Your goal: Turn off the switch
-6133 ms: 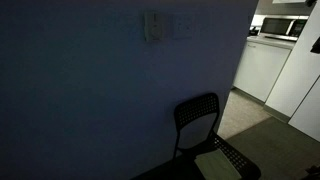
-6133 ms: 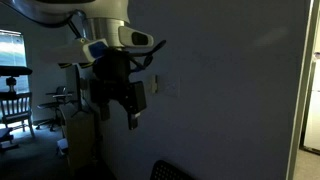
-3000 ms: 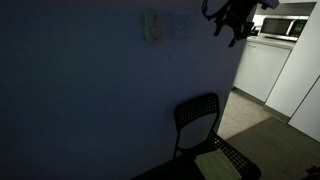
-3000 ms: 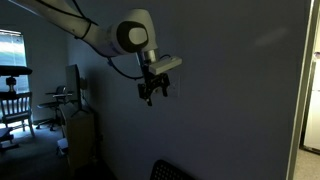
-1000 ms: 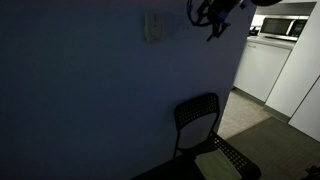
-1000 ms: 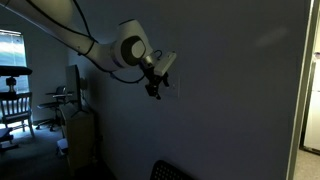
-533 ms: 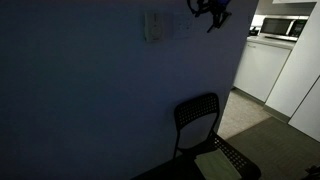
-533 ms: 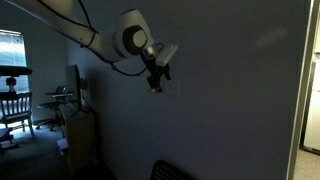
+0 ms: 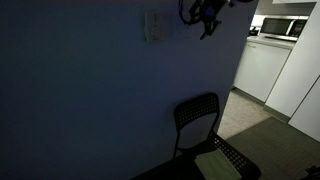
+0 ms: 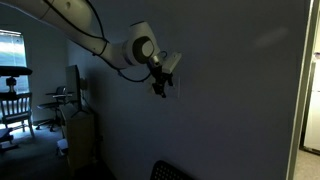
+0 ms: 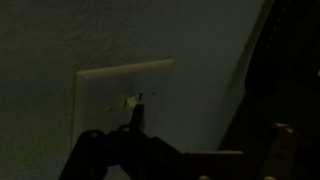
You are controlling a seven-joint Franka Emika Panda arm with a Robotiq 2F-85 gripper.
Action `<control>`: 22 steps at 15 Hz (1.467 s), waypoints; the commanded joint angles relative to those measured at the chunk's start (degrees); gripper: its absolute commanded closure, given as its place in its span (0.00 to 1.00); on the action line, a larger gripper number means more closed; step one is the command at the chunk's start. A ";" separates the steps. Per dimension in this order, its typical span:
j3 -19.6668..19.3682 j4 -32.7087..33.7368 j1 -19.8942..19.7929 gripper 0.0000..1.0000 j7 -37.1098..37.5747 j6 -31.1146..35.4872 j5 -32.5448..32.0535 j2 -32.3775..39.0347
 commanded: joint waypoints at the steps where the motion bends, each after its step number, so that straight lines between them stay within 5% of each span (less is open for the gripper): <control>1: 1.18 5.16 -1.29 0.00 -2.60 -1.41 -0.36 3.22; 22: 1.60 12.55 -1.31 0.00 -1.65 -9.47 0.29 5.79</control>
